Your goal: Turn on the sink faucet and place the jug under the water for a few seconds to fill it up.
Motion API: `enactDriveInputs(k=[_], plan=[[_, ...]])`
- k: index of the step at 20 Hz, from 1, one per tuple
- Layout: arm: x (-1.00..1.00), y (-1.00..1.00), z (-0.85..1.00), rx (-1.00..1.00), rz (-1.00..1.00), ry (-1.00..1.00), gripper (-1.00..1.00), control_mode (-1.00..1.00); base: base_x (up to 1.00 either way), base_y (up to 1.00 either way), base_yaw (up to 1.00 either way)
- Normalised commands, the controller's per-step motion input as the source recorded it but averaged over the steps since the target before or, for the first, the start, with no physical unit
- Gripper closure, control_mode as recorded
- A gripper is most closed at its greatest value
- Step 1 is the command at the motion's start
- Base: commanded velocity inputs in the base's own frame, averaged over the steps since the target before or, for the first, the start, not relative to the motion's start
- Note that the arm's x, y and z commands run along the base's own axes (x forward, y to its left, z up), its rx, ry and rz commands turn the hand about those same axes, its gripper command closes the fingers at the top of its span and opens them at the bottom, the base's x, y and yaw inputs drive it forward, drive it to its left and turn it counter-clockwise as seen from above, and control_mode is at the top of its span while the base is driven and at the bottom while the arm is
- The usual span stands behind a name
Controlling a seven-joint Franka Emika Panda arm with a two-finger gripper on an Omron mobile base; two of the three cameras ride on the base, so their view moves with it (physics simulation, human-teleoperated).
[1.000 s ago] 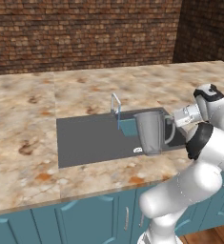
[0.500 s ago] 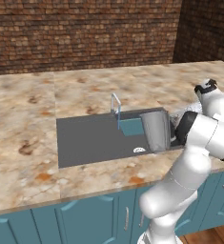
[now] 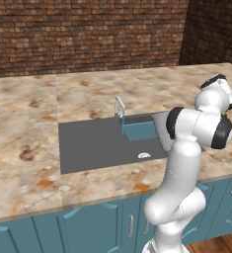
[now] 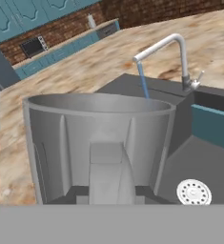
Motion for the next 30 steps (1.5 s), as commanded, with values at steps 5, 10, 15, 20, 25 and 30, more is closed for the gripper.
enactDriveInputs(k=[5,10,15,20,25,30], plan=[[0.29,-0.05,-0.06,-0.29,0.0,-0.22,1.0,-1.0,0.0,0.0,0.0],[0.26,-0.01,-0.03,-0.23,0.0,-0.15,1.0,-1.0,0.0,0.0,0.0],[0.19,0.0,0.0,-0.01,0.0,-0.12,1.0,-1.0,0.0,0.0,0.0],[0.6,0.0,0.0,0.0,0.0,-0.15,1.0,-1.0,0.0,0.0,0.0],[0.39,0.07,-0.04,0.03,0.0,-0.2,1.0,-1.0,0.0,0.0,0.0],[0.21,0.42,-0.14,0.11,0.0,-0.09,1.0,-1.0,0.0,0.0,0.0]])
